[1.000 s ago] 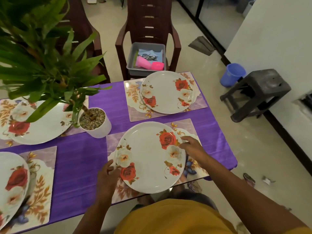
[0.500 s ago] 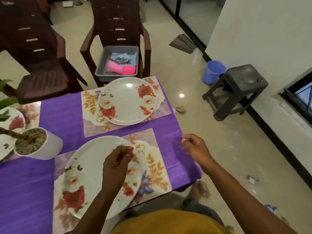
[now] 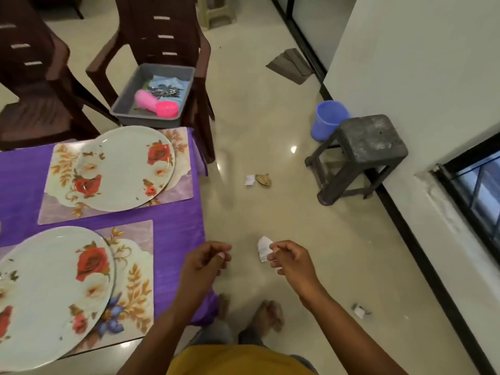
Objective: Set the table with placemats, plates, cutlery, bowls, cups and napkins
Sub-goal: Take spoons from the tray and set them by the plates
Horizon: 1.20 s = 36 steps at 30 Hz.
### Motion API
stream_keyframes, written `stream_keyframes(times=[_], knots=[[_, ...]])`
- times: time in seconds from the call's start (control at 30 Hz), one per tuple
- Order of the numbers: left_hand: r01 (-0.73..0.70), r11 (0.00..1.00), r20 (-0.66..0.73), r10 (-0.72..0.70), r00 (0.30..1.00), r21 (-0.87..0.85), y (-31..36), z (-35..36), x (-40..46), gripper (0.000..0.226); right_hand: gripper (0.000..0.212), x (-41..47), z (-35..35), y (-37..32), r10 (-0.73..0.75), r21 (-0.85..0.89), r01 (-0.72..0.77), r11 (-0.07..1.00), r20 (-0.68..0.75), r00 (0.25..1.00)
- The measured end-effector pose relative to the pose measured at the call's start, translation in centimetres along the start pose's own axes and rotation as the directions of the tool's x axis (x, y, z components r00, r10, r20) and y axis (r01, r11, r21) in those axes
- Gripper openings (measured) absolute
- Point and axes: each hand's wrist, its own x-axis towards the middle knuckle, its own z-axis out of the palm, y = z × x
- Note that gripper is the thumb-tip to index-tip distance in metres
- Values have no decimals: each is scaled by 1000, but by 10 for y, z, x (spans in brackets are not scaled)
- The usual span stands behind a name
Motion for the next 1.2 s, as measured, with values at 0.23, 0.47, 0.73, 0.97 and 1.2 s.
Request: stream_keyframes(times=[0.23,0.47,0.73,0.97,1.2], knots=[[18,1000,-23,-17,1000,14,19,48,31,29,16,41,-36,-34,-87,-22,88,996,36,996],[72,997,-67,-72,995,9,43,68,80,26,15,95,-61,-74,-109,-76,113,991,58,992],[97,995,-51,-97,994,-2,78,56,161,23,12,163,-56,-136,-104,-106,115,988,107,989],[94,995,-82,-92,992,17,122,27,239,21,11,247,-38,-205,-130,-118,144,983,113,985],[128,992,-181,-129,975,-20,152,9,301,25,8,330,-8,-263,-124,-133,156,979,221,967]])
